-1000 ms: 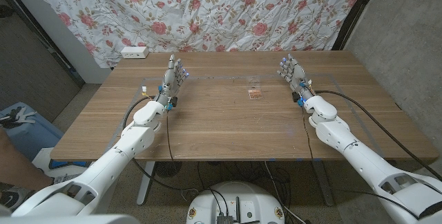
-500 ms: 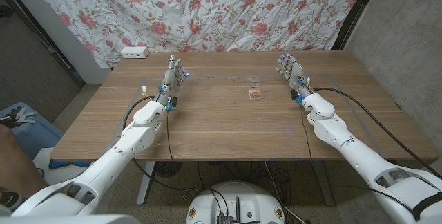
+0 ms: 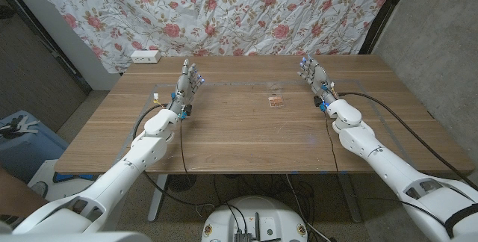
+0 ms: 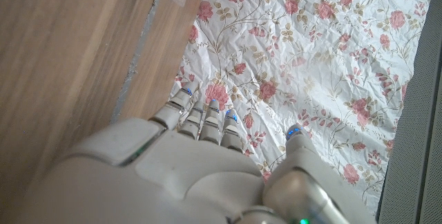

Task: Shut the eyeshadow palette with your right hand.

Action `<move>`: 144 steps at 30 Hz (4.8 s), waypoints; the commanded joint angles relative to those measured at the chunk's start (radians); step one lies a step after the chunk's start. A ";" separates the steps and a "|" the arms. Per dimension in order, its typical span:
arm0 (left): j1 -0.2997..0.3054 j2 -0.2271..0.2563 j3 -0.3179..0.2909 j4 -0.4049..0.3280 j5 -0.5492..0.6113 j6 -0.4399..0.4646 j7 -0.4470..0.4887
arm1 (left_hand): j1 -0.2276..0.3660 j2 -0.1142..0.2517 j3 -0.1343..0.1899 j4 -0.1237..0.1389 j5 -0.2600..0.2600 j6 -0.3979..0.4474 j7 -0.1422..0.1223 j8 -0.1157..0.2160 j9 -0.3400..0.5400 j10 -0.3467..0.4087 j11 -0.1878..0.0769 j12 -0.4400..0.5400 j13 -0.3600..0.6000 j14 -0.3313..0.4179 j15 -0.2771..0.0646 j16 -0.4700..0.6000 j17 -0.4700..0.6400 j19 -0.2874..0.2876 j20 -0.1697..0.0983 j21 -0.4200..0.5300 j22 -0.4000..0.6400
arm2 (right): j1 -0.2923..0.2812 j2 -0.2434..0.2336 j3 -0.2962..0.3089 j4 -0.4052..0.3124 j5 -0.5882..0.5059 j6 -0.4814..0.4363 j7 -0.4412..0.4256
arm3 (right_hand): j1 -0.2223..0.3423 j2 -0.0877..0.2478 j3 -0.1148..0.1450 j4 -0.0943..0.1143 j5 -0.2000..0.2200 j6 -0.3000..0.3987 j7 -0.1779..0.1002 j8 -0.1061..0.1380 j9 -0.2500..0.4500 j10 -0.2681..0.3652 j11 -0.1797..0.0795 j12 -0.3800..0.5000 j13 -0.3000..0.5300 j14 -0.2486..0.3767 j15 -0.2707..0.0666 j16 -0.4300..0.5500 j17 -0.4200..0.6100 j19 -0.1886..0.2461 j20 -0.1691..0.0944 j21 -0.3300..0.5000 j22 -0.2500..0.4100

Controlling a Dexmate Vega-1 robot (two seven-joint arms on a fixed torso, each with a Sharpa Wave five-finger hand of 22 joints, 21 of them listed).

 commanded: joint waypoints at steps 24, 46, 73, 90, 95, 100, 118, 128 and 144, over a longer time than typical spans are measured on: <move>0.000 0.000 0.000 0.000 0.000 0.000 0.000 | 0.000 0.007 -0.002 0.003 0.003 0.000 -0.009 0.006 0.003 0.000 -0.008 0.005 0.003 -0.011 -0.071 0.007 0.003 0.008 -0.010 0.007 0.004 | 0.128 -0.064 -0.087 0.104 -0.237 0.123 0.031 | -0.007 -0.001 0.006 -0.006 0.002 0.013 0.000 0.008 0.002 -0.022 0.003 -0.002 0.003 -0.037 -0.018 -0.018 0.001 -0.065 0.003 -0.009 0.003; 0.000 0.000 0.000 -0.001 0.000 0.000 0.001 | 0.000 0.007 -0.001 0.004 0.003 0.000 -0.009 0.006 0.003 -0.001 -0.006 0.005 0.003 -0.010 -0.070 0.007 0.003 0.008 -0.011 0.006 0.004 | 0.158 -0.167 -0.149 -0.066 -0.431 -0.068 -0.028 | -0.014 -0.004 0.009 -0.015 0.000 -0.009 -0.002 -0.001 0.003 -0.086 0.013 -0.012 0.005 -0.090 0.000 -0.036 0.002 -0.133 0.010 -0.009 0.003; 0.000 0.000 0.000 -0.002 0.000 0.000 0.001 | -0.001 0.006 0.000 0.004 0.003 0.000 -0.009 0.006 0.003 -0.001 -0.005 0.005 0.003 -0.011 -0.071 0.007 0.003 0.008 -0.010 0.006 0.004 | 0.226 -0.225 -0.239 -0.132 -0.677 -0.162 -0.052 | -0.055 -0.017 -0.003 -0.006 -0.001 -0.001 -0.010 0.008 0.004 -0.130 -0.009 -0.005 0.004 -0.131 0.006 -0.040 0.007 -0.195 0.024 -0.007 0.004; 0.000 0.000 0.000 0.000 0.000 0.000 0.000 | -0.001 0.006 0.001 0.005 0.003 0.000 -0.009 0.006 0.003 -0.001 -0.006 0.005 0.003 -0.010 -0.070 0.008 0.003 0.008 -0.010 0.006 0.004 | 0.263 -0.264 -0.277 -0.236 -0.773 -0.300 0.040 | -0.068 -0.018 -0.002 -0.007 0.001 -0.015 -0.019 0.002 0.004 -0.068 -0.031 0.017 0.005 -0.137 0.017 -0.036 0.003 -0.233 0.038 -0.007 0.004; 0.000 0.000 0.000 -0.001 0.000 0.000 0.001 | -0.001 0.006 0.001 0.005 0.003 0.000 -0.009 0.006 0.003 0.000 -0.007 0.005 0.003 -0.010 -0.071 0.008 0.003 0.008 -0.011 0.006 0.004 | 0.271 -0.267 -0.287 -0.266 -0.781 -0.347 0.081 | -0.074 -0.020 -0.004 -0.006 0.000 -0.017 -0.018 0.003 0.004 -0.053 -0.029 0.021 0.006 -0.136 0.022 -0.034 0.003 -0.246 0.045 -0.007 0.004; 0.000 0.000 0.000 -0.001 0.000 0.000 0.001 | -0.001 0.006 0.002 0.005 0.003 0.001 -0.009 0.006 0.003 -0.001 -0.007 0.005 0.003 -0.010 -0.071 0.008 0.003 0.008 -0.009 0.006 0.004 | 0.280 -0.267 -0.299 -0.283 -0.799 -0.368 0.101 | -0.078 -0.022 -0.005 -0.006 0.000 -0.017 -0.018 0.003 0.004 -0.039 -0.028 0.025 0.006 -0.134 0.024 -0.031 0.003 -0.258 0.057 -0.008 0.004; 0.000 0.000 0.000 -0.001 0.000 0.000 0.001 | -0.001 0.005 0.003 0.005 0.002 0.000 -0.009 0.006 0.003 0.000 -0.006 0.005 0.003 -0.010 -0.071 0.007 0.003 0.008 -0.010 0.006 0.004 | 0.372 -0.235 -0.393 -0.275 -0.912 -0.440 0.227 | -0.109 -0.018 -0.010 0.010 0.002 -0.022 -0.008 0.005 0.005 -0.003 -0.012 0.030 0.007 -0.133 0.034 -0.024 0.005 -0.289 0.081 -0.004 0.005; 0.000 0.000 0.000 0.000 0.000 0.000 0.000 | -0.001 0.005 0.003 0.005 0.002 0.000 -0.009 0.006 0.003 0.000 -0.007 0.005 0.003 -0.010 -0.071 0.007 0.003 0.008 -0.011 0.006 0.004 | 0.411 -0.215 -0.422 -0.262 -0.938 -0.473 0.286 | -0.128 -0.018 -0.015 0.022 0.002 -0.023 0.001 0.006 0.005 0.003 -0.005 0.028 0.008 -0.130 0.041 -0.020 0.007 -0.295 0.087 -0.002 0.005; 0.000 0.000 0.000 -0.001 0.000 0.000 0.000 | -0.001 0.005 0.004 0.006 0.002 0.001 -0.009 0.006 0.003 0.001 -0.006 0.005 0.003 -0.010 -0.071 0.008 0.003 0.008 -0.009 0.006 0.004 | 0.468 -0.189 -0.471 -0.232 -0.984 -0.523 0.357 | -0.152 -0.026 -0.022 0.037 0.005 -0.003 0.030 0.014 0.006 0.027 0.006 0.030 0.010 -0.118 0.047 -0.012 0.007 -0.304 0.112 0.001 0.005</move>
